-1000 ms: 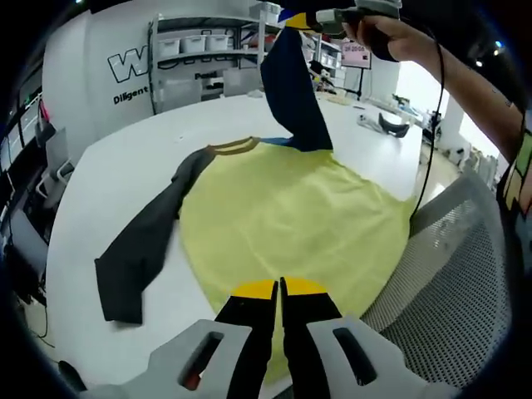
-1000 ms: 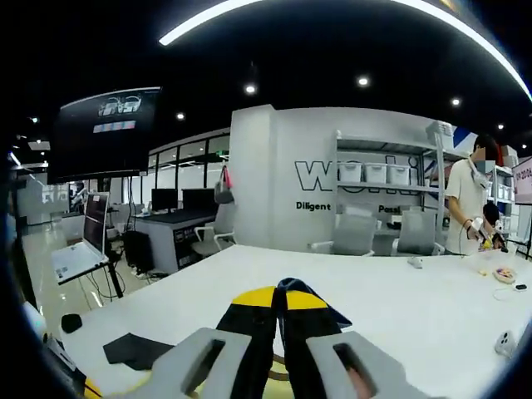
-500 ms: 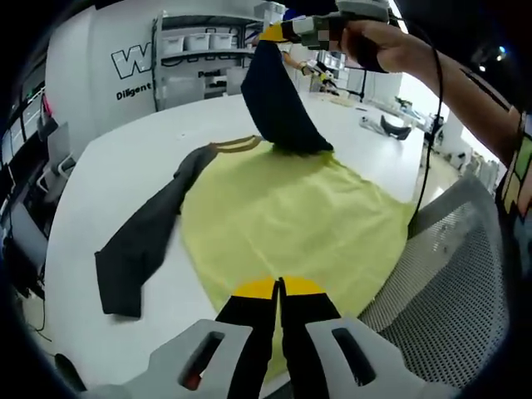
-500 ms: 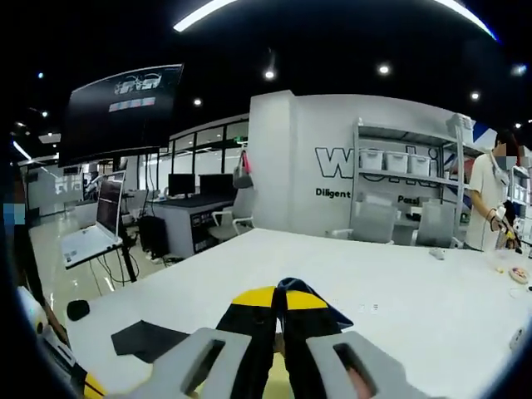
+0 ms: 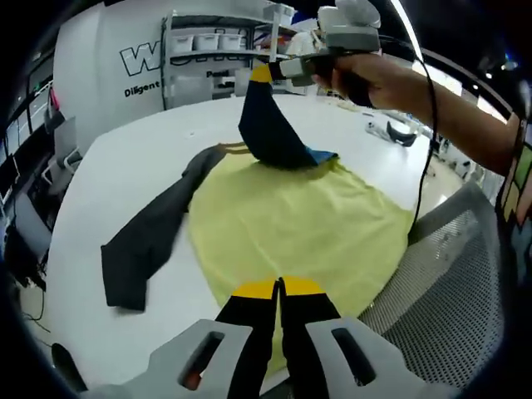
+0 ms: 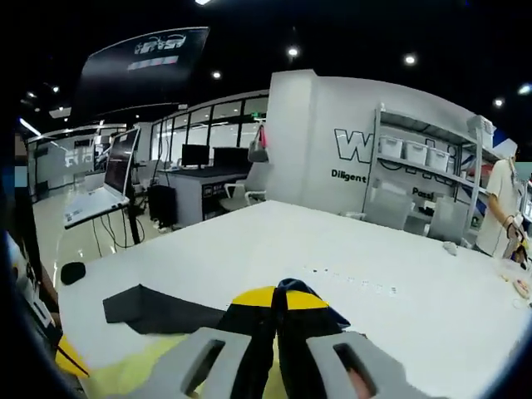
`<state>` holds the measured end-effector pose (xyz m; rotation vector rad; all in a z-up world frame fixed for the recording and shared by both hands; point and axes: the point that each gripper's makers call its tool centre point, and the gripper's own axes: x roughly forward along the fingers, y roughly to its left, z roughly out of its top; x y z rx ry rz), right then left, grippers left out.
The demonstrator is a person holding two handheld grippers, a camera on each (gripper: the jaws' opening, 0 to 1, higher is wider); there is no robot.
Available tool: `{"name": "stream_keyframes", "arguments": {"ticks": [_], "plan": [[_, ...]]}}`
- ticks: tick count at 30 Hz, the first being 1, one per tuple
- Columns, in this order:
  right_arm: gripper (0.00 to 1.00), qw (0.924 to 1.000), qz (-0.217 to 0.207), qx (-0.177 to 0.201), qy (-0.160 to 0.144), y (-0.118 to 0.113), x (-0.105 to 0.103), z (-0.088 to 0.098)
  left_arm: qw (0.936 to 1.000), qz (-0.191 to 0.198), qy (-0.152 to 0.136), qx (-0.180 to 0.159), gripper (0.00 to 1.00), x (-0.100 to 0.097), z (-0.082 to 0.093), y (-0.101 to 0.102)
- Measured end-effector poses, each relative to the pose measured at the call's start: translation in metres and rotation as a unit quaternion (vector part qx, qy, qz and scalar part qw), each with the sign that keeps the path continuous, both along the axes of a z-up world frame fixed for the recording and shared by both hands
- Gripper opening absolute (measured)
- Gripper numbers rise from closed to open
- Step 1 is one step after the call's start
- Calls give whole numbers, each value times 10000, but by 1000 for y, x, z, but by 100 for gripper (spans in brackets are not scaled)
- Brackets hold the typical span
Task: Fold the garment on the visible template until the final outline fits inside the template.
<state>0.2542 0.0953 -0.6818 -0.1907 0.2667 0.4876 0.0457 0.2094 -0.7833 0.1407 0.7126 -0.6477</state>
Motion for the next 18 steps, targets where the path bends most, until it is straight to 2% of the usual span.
{"name": "stream_keyframes", "arguments": {"ticks": [12,18], "plan": [[0,9978,301,-372,463,21,-6,-54,9999,55,65,-119,2,-6,-3,-6],[0,9953,535,-466,666,37,-10,-73,9997,157,99,-141,2,-7,-6,-4]]}}
